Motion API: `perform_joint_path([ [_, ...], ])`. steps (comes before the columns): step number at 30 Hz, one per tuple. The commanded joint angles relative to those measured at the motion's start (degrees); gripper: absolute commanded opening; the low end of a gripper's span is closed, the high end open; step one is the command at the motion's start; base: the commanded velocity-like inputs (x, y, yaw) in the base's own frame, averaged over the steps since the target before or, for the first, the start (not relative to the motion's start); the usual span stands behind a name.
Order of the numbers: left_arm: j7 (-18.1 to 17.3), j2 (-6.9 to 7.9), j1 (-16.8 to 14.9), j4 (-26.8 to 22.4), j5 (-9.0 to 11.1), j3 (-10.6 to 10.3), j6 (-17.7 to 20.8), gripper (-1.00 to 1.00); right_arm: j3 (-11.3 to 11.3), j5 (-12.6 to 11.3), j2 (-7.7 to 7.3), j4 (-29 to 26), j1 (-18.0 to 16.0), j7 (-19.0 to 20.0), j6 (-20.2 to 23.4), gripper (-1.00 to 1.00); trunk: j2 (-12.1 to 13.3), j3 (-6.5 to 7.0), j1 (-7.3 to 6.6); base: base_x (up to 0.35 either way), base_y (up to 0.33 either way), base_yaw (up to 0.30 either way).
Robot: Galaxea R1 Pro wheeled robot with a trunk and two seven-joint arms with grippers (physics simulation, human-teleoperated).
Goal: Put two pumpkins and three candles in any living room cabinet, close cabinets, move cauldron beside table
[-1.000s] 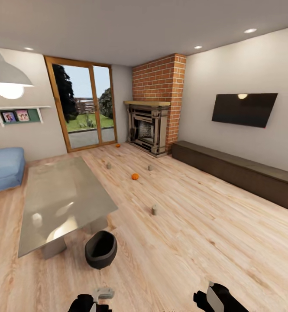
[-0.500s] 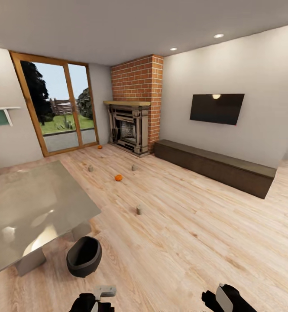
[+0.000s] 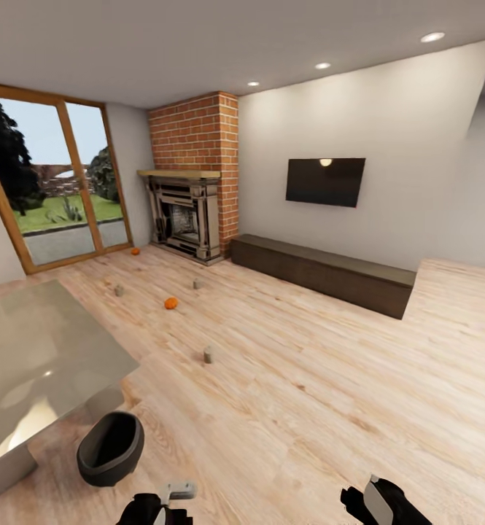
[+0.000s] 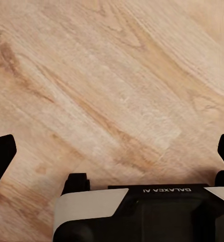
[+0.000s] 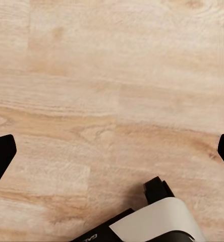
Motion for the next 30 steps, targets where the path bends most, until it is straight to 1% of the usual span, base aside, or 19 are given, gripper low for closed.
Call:
perform_joint_path([
  [1,0.0,0.0,0.0,0.0,0.0,0.0,0.0,1.0,0.0,0.0,0.02,0.0,0.0,0.0,0.0,1.0,0.0,0.0,0.0,0.0,0.0,-0.287],
  [22,0.0,0.08,0.0,0.0,0.0,0.1,0.0,1.0,0.0,0.0,0.1,0.0,0.0,0.0,-0.9,1.0,0.0,0.0,0.0,0.0,0.0,-0.287],
  [26,0.0,0.28,0.0,0.0,0.0,0.2,0.0,1.0,0.0,0.0,0.28,0.0,0.0,0.0,-1.0,1.0,0.0,0.0,0.0,0.0,0.0,-0.287],
  [30,0.0,0.33,0.0,0.0,0.0,0.2,0.0,1.0,0.0,0.0,0.13,0.0,0.0,0.0,-0.9,1.0,0.0,0.0,0.0,0.0,0.0,-0.287],
])
